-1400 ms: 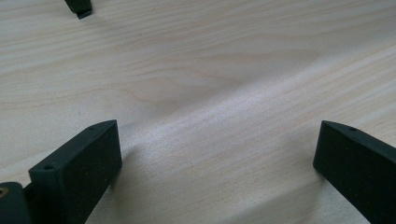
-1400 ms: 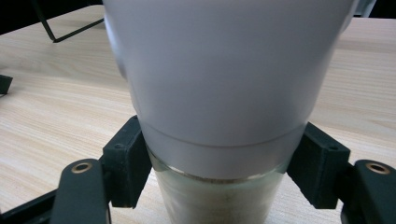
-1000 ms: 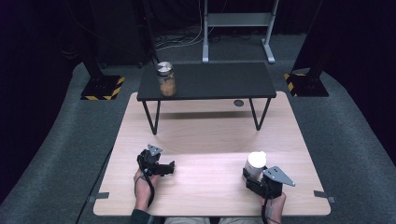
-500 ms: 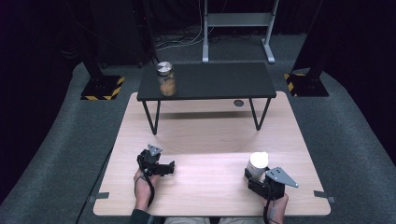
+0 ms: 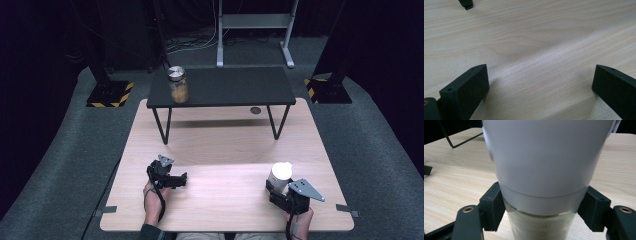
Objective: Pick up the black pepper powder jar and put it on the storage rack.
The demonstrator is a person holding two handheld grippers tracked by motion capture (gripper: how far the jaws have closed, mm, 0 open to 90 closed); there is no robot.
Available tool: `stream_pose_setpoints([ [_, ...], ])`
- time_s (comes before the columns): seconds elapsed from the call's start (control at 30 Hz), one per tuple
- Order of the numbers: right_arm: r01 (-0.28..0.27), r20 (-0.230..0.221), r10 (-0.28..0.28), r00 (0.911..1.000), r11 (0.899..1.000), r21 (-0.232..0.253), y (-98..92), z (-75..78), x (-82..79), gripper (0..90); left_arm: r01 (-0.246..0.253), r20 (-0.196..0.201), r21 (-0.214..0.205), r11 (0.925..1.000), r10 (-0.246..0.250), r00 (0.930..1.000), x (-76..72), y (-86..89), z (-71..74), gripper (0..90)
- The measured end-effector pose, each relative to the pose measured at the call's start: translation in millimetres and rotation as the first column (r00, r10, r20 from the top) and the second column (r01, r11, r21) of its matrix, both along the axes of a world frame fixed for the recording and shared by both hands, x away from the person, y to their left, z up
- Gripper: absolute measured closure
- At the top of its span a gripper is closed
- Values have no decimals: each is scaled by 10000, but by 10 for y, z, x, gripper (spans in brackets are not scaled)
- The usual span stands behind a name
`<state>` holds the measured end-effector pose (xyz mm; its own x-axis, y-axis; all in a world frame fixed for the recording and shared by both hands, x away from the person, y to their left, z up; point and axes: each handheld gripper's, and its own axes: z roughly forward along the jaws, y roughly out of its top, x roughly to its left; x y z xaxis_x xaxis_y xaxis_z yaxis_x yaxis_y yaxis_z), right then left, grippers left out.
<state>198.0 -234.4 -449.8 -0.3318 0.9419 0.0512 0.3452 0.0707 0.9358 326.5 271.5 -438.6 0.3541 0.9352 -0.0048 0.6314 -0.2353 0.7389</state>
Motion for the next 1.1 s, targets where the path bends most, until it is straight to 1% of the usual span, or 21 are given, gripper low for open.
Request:
stream_pose_setpoints([
  [0.67,327,59,-327,9994,9994,-66,-114,70,-25,291,2,1,5,10000,-2,10000,0,0,0,3],
  [1.1,573,286,-567,9980,9981,-209,-179,167,-55,291,1,1,3,10000,-1,10000,0,-1,0,3],
])
